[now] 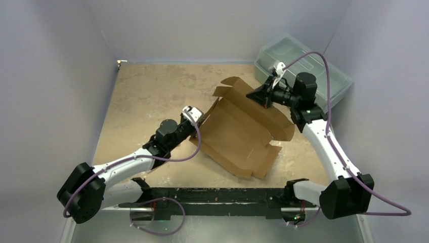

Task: Fold the paper box
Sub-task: Fold the paper box at the center of the board.

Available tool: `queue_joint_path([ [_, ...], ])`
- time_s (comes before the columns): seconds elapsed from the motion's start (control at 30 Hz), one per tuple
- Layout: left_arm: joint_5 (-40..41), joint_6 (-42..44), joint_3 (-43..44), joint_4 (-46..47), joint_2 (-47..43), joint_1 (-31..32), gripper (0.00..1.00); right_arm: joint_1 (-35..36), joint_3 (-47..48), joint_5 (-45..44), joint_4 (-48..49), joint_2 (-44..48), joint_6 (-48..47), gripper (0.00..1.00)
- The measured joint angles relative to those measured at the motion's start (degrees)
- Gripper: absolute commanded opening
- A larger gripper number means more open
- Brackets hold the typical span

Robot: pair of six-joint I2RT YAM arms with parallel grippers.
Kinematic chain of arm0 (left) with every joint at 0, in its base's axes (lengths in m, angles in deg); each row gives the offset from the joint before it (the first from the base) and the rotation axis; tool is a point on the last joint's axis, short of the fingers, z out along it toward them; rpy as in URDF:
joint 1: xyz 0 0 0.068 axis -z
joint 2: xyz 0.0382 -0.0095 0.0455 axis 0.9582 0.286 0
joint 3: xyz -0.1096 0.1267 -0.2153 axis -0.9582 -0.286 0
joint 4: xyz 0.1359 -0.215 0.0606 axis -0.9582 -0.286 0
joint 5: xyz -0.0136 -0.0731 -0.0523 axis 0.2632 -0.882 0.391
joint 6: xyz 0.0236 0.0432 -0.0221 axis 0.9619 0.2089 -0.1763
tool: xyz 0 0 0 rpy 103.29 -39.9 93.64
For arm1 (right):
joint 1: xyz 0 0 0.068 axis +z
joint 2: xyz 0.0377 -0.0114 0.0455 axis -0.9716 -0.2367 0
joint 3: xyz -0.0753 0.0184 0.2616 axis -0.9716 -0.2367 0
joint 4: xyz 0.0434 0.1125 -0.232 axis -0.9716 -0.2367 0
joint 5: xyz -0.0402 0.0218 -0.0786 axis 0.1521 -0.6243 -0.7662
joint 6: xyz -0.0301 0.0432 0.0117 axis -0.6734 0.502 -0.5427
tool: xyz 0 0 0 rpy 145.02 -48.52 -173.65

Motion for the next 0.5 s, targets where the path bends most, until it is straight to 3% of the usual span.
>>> queue_joint_path([
  [0.2, 1.1, 3.4, 7.1, -6.9, 4.2, 0.0, 0.00, 1.1, 10.7, 0.0, -12.6, -4.7, -12.1, 0.00],
  [0.5, 3.2, 4.8, 7.8, -11.3, 5.6, 0.2, 0.00, 7.4, 25.9, -2.0, -29.5, -14.1, -26.6, 0.00],
])
